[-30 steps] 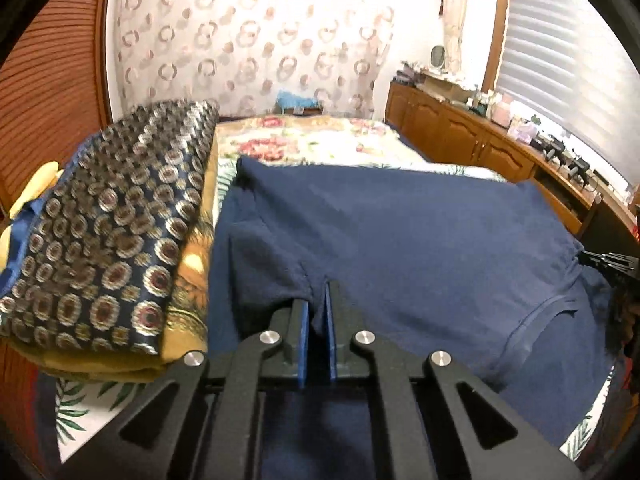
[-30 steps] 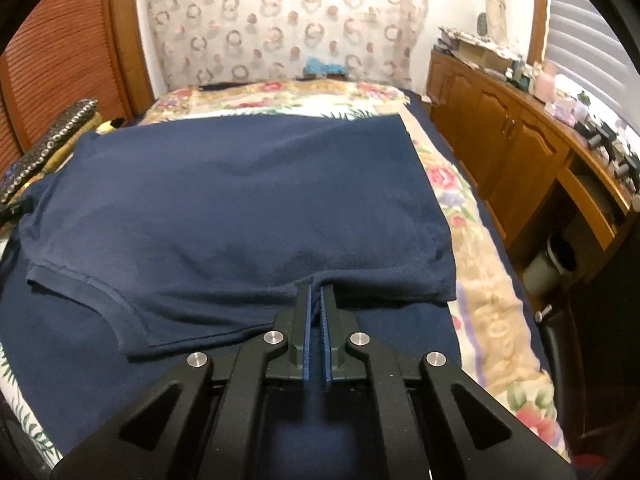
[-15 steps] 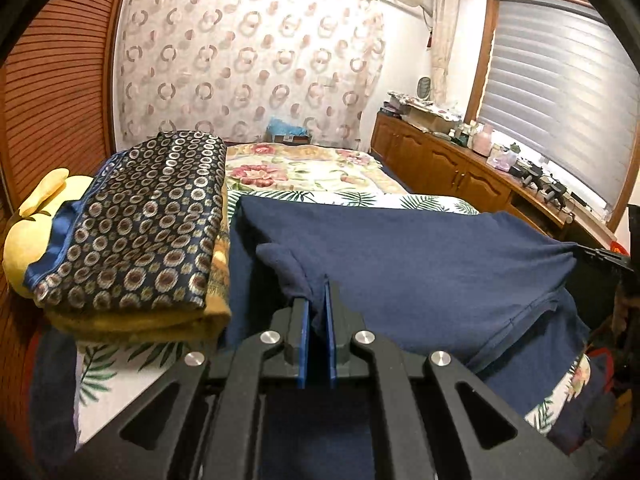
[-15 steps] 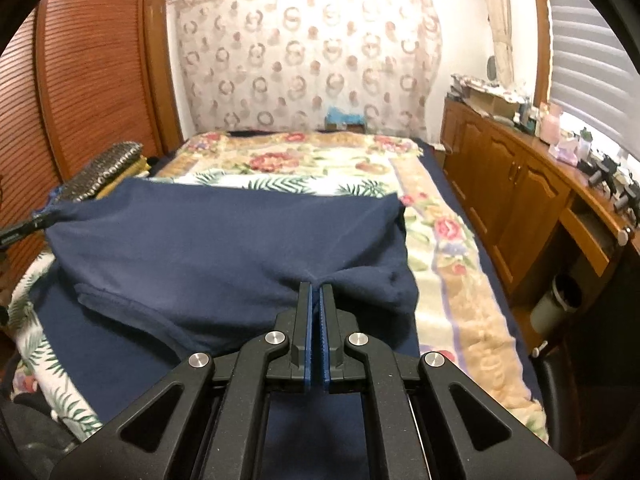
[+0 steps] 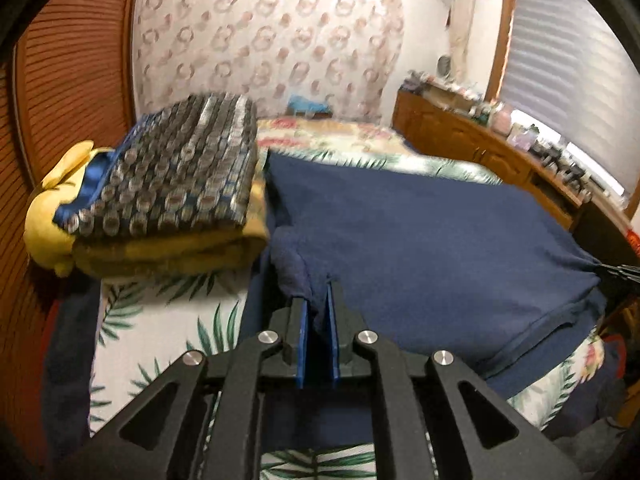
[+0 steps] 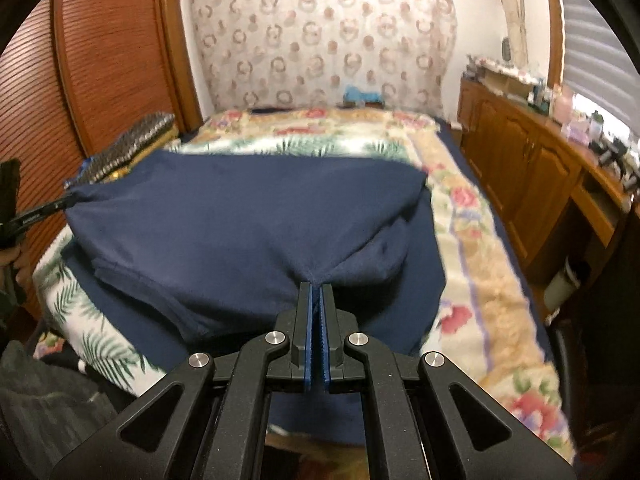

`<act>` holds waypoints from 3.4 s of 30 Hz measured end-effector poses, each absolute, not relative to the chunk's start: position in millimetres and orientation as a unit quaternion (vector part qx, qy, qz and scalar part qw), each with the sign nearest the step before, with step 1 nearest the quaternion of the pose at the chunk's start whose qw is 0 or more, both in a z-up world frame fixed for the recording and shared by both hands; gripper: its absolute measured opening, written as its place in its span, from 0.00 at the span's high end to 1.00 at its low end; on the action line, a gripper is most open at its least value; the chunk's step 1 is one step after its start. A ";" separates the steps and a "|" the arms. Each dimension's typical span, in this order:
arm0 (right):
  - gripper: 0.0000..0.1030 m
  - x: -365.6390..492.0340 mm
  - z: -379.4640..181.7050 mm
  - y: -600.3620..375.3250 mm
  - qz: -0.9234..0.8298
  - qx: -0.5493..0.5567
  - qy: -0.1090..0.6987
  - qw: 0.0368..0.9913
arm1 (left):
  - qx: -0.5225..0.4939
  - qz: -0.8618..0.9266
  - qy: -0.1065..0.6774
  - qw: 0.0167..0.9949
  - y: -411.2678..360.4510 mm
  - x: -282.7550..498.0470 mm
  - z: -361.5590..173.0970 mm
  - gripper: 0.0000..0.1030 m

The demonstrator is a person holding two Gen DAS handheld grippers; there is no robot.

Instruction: Fold small clothes

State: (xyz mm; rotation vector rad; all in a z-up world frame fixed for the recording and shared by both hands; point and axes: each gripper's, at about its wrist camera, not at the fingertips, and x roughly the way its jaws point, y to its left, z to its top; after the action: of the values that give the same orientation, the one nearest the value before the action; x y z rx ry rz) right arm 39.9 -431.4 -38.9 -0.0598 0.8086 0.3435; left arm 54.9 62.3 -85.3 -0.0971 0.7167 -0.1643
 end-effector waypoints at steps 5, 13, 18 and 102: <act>0.91 37.8 -49.5 -433.4 0.157 -0.022 0.407 0.899 | -0.045 -0.083 0.362 0.927 63.2 42.9 -93.3 0.76; 0.76 33.6 -36.5 -455.5 0.124 -0.025 0.388 0.913 | -0.039 -0.076 0.363 0.928 66.4 30.5 -92.9 0.50; 0.75 38.1 -50.1 -456.3 0.122 -0.021 0.400 0.908 | -0.039 -0.080 0.368 0.926 62.5 30.9 -95.0 0.49; 0.41 66.6 -98.9 -277.1 0.245 -0.120 0.387 0.881 | -0.076 -0.142 0.377 0.912 50.2 60.6 -94.1 0.96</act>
State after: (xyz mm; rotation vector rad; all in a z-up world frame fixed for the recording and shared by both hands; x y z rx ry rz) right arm 66.6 -277.1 -98.9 -0.2503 0.8058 0.5111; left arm 60.6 50.2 -94.1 -0.1561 0.7777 -0.2916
